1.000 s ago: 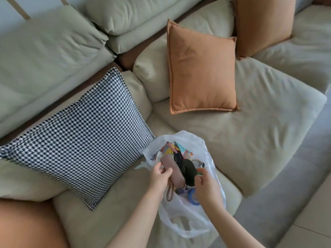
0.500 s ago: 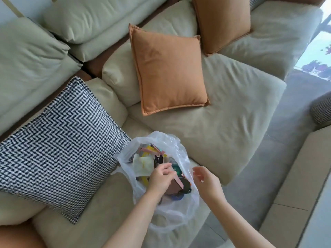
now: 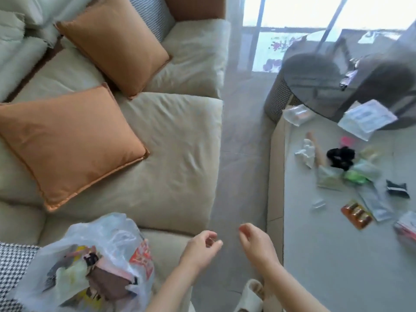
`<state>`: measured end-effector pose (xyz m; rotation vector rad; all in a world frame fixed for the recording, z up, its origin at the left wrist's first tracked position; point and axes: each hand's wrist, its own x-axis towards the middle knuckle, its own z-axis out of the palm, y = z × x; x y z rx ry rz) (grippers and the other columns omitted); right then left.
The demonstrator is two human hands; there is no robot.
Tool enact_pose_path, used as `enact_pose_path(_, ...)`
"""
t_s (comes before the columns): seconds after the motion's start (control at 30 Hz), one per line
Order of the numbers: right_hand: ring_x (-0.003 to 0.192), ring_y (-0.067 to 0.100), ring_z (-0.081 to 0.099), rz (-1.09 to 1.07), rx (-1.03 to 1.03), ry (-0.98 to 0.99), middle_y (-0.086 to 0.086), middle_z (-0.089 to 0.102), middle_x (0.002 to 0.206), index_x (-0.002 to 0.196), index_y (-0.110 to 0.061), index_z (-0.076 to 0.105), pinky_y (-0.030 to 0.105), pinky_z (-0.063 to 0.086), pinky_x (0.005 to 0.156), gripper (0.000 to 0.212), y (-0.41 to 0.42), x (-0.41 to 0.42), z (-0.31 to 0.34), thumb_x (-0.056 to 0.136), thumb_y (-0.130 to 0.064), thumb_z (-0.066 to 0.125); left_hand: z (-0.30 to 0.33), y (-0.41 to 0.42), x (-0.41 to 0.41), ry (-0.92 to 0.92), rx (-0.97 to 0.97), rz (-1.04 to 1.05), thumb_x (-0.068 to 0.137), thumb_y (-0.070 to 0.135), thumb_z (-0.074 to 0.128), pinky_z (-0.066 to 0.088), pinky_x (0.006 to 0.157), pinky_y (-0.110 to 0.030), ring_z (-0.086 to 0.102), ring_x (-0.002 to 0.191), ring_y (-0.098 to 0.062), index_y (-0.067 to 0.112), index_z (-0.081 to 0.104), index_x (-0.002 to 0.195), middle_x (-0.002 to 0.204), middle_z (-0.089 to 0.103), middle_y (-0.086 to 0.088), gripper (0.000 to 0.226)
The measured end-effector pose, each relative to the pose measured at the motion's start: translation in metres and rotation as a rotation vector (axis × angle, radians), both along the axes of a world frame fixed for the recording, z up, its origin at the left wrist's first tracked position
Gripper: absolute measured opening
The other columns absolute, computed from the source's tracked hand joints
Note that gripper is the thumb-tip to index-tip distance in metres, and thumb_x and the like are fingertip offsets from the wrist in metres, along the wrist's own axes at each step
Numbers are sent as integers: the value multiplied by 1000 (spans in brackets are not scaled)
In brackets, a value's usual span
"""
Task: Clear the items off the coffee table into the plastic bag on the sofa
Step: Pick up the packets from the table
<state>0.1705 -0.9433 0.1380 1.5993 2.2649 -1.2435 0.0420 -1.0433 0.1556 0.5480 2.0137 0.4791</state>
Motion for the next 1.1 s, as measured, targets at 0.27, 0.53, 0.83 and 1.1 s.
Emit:
enact_pose_path(0.27,108,19,60,-215,-37,-90,-2,67,110,102,-22,64,32,45,90,21,78,117,-18,93,-31,48,-15,103,86,71,-67,-346,88,48,54,47,93,-24,61,103,-8,27,62,113,111,67,8,33)
enact_pose_path(0.53,107,22,60,-417,2,-182,1,68,109,99,-20,64,31,42,86,29,131,209,-29,94,-39,44,-31,191,162,118,-104,-650,88,54,47,46,87,-25,58,110,-9,30,60,115,117,64,11,38)
enact_pose_path(0.83,104,25,58,-537,-35,-349,3,66,106,94,-18,62,34,39,87,42,192,269,-60,97,-48,32,-72,297,218,189,-153,-911,91,59,37,45,83,-28,59,110,-17,26,62,112,116,65,5,46)
enact_pose_path(1.1,117,26,48,-508,-64,-471,5,57,121,114,-16,55,37,41,93,38,260,292,-133,95,-45,39,-162,374,245,342,-148,-1048,93,53,39,46,92,-35,54,117,-25,18,50,124,125,57,-4,47)
